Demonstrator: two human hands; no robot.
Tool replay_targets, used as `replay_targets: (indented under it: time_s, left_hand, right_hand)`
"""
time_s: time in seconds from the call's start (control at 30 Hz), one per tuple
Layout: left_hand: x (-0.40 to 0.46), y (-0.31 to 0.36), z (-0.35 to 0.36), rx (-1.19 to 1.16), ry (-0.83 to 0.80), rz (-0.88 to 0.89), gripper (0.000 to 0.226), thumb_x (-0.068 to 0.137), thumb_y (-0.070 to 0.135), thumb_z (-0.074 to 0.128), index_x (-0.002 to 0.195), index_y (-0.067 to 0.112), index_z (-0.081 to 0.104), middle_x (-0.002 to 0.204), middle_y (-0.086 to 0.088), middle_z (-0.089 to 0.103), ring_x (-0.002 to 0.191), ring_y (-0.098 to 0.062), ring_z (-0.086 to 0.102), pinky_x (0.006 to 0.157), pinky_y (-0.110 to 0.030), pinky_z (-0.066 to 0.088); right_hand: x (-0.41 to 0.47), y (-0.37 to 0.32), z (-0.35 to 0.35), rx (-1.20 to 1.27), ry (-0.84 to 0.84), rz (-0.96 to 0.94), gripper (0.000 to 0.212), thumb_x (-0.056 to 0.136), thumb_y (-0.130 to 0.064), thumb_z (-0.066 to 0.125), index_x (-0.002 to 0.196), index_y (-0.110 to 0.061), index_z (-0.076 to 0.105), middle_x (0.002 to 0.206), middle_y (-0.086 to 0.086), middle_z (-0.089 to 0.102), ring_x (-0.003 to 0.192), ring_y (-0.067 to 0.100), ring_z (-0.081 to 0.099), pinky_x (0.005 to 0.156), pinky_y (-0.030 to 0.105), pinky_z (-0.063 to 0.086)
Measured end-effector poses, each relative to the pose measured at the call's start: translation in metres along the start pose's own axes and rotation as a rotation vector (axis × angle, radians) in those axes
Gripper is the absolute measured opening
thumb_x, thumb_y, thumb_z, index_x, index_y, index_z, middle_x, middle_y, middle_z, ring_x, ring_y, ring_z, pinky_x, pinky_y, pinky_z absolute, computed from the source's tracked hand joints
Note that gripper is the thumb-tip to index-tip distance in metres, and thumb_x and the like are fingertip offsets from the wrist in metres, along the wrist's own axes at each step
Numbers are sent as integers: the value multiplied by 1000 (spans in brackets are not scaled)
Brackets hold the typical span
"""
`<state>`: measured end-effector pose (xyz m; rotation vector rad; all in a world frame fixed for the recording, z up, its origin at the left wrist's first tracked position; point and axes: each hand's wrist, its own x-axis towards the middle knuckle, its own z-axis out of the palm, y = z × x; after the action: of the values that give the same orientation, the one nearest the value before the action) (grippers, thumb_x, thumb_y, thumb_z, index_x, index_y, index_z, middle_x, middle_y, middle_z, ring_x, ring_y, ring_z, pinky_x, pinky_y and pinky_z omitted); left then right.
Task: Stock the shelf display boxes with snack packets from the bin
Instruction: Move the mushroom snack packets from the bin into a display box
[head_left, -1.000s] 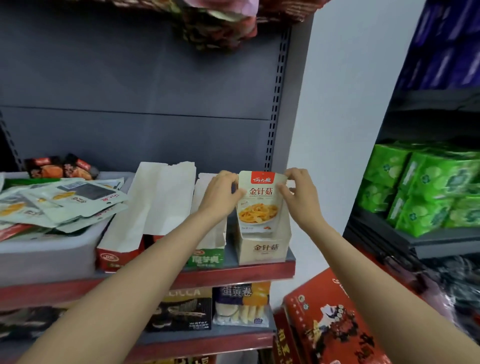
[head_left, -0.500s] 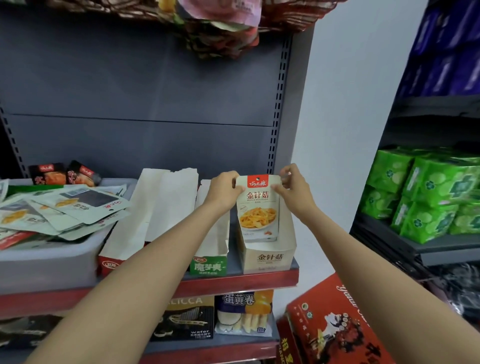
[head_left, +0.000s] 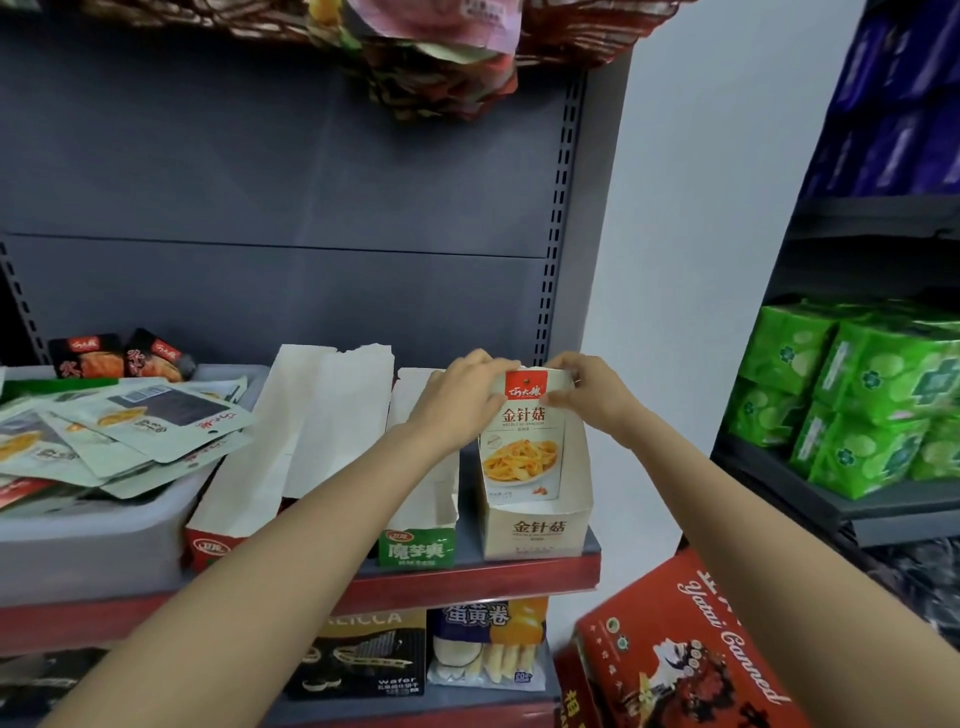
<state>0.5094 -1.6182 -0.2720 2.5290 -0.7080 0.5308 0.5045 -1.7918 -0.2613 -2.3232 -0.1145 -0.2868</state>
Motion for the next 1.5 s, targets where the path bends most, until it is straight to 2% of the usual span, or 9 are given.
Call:
replay_targets:
  time_s: [0.23, 0.5, 0.63, 0.9, 0.97, 1.13, 1.23, 1.4, 1.5]
  left_hand:
    - [-25, -1, -23, -113, 171, -44, 33, 93, 19, 54, 125, 22, 53, 124, 1, 54, 114, -16, 51, 97, -40, 44]
    - [-107, -75, -96, 98, 328, -243, 22, 90, 17, 54, 112, 18, 59, 111, 0, 58, 104, -21, 55, 88, -39, 45]
    - [-139, -138, -140, 187, 246, -396, 27, 87, 18, 60, 113, 13, 60, 118, -9, 58, 111, -28, 53, 91, -37, 42]
    - [-170, -189, -166, 171, -216, -435, 71, 81, 52, 65, 138, 16, 45, 142, -3, 47, 124, -22, 48, 100, -31, 41]
    - [-174, -187, -167, 265, -156, -390, 62, 83, 50, 64, 134, 18, 49, 137, -6, 52, 122, -25, 48, 96, -34, 42]
    - [-181, -171, -165, 523, -63, -280, 44, 90, 42, 53, 129, 23, 53, 123, -6, 61, 114, -28, 53, 85, -36, 43]
    - [-183, -169, -163, 591, 32, -209, 33, 95, 34, 42, 119, 20, 60, 109, -9, 67, 102, -30, 59, 78, -34, 43]
    - [-186, -177, -166, 272, 315, -250, 27, 100, 28, 39, 102, 13, 62, 86, -10, 67, 85, -31, 61, 70, -40, 49]
    - [-187, -174, -173, -34, 463, -264, 25, 101, 22, 41, 81, 12, 53, 67, 4, 53, 66, -15, 53, 59, -22, 43]
  right_hand:
    - [-24, -22, 16, -236, 281, -265, 34, 90, -14, 56, 124, -15, 54, 124, 3, 52, 117, 18, 46, 90, 20, 34]
    - [-42, -106, 97, -144, 23, -514, 30, 92, -15, 54, 122, -14, 54, 121, 3, 55, 113, 16, 51, 88, 21, 35]
    - [-41, -155, 146, -119, -130, -531, 39, 92, -14, 54, 130, -10, 49, 132, 8, 52, 122, 21, 48, 96, 24, 33]
    - [-31, -207, 204, -313, -441, -430, 60, 89, 0, 42, 145, -19, 33, 140, 13, 46, 122, 31, 47, 90, 29, 39]
    - [-31, -210, 208, -326, -441, -417, 58, 87, -2, 45, 141, -23, 41, 134, 12, 51, 115, 29, 51, 79, 25, 40]
    - [-28, -205, 206, -282, -493, -437, 39, 86, -10, 57, 124, -16, 59, 108, 2, 54, 104, 25, 52, 85, 31, 40]
    - [-30, -203, 205, -219, -447, -442, 38, 86, -13, 63, 124, -18, 61, 118, 3, 63, 110, 21, 55, 97, 34, 42]
    - [-33, -204, 205, -82, -145, -475, 25, 89, -12, 60, 113, -14, 66, 107, 0, 66, 101, 19, 60, 80, 25, 44]
    - [-31, -207, 204, 151, -45, -420, 21, 88, -11, 63, 108, -11, 67, 108, 0, 68, 100, 14, 61, 84, 25, 45]
